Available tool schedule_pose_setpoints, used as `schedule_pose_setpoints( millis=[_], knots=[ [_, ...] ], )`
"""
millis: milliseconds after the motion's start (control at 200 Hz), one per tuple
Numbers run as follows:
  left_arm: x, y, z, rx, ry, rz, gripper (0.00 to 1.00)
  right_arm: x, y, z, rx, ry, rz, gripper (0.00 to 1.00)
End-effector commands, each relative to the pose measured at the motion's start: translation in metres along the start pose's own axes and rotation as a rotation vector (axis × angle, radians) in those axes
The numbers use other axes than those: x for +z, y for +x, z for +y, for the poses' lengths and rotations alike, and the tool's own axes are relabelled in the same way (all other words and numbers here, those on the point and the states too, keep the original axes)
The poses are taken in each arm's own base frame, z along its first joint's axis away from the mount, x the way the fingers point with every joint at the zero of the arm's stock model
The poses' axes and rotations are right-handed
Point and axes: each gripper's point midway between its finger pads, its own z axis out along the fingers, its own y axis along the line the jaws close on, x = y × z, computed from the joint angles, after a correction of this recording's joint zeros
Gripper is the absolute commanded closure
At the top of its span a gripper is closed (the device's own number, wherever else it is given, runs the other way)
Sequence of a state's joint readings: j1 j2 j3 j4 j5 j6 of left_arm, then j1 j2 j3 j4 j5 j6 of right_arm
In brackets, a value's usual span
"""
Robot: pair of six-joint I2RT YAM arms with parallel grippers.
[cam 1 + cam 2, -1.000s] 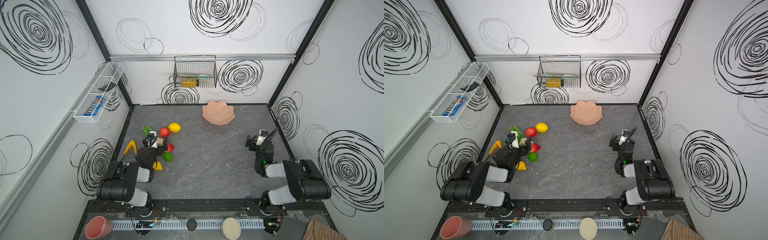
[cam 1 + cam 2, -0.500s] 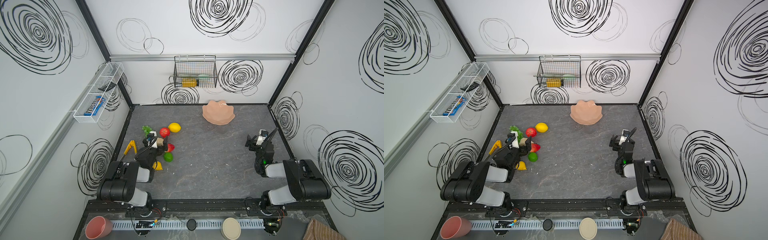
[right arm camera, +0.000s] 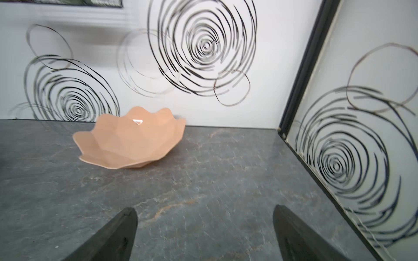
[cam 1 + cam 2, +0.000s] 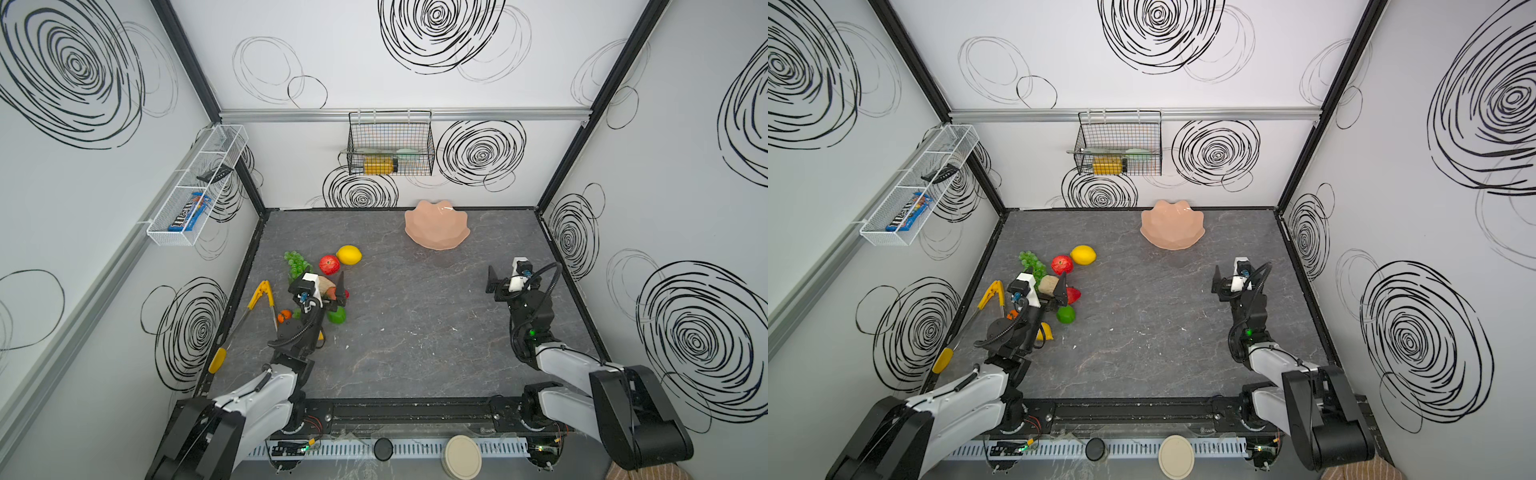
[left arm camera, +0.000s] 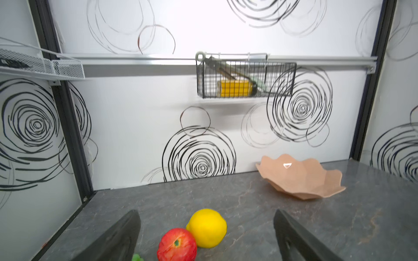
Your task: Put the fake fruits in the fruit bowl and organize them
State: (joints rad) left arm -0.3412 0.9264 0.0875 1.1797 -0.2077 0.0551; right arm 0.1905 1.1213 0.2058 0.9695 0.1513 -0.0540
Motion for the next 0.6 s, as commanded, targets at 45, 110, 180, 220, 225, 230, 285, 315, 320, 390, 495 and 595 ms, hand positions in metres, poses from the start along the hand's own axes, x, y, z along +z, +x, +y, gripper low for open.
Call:
schedule_pose_setpoints(
  millis=[45,110,180,220,225,230,285,315,320,390,495,595],
  knots=[
    [-0.008,-0.020,-0.001,-0.101,-0.085,-0.011,0.04,-0.001,-0.024,0.044,-0.075,-0.197,-0.008,0.03],
    [-0.016,-0.023,-0.004,-0.144,-0.111,-0.013,0.04,-0.002,-0.036,0.056,-0.040,-0.256,-0.009,0.03],
    [-0.026,-0.023,0.007,-0.246,-0.215,-0.008,0.04,-0.001,-0.050,0.062,0.024,-0.287,0.003,0.03],
    [-0.030,-0.023,0.010,-0.289,-0.255,0.011,0.04,0.003,-0.056,0.060,0.075,-0.271,0.027,0.03],
    [-0.030,-0.022,0.009,-0.292,-0.255,0.015,0.04,0.003,-0.058,0.060,0.082,-0.269,0.029,0.03],
    [-0.031,-0.022,0.009,-0.294,-0.256,0.019,0.04,0.004,-0.057,0.059,0.088,-0.264,0.035,0.03],
    [-0.034,-0.024,0.001,-0.312,-0.229,0.039,0.04,0.010,-0.061,0.049,0.179,-0.200,0.082,0.03],
    [-0.038,-0.024,-0.003,-0.323,-0.217,0.048,0.04,0.013,-0.061,0.042,0.239,-0.148,0.106,0.03],
    [-0.038,-0.024,-0.004,-0.327,-0.218,0.050,0.04,0.014,-0.062,0.041,0.252,-0.141,0.109,0.03],
    [-0.053,-0.019,-0.001,-0.403,-0.287,0.060,0.04,0.018,-0.054,0.019,0.403,-0.003,0.156,0.03],
    [-0.065,-0.014,-0.019,-0.369,-0.221,0.089,0.04,0.021,-0.050,0.009,0.537,-0.039,0.140,0.03],
    [-0.069,-0.007,-0.039,-0.278,-0.107,0.110,0.04,0.027,-0.039,0.004,0.621,-0.088,0.107,0.03]
  ],
)
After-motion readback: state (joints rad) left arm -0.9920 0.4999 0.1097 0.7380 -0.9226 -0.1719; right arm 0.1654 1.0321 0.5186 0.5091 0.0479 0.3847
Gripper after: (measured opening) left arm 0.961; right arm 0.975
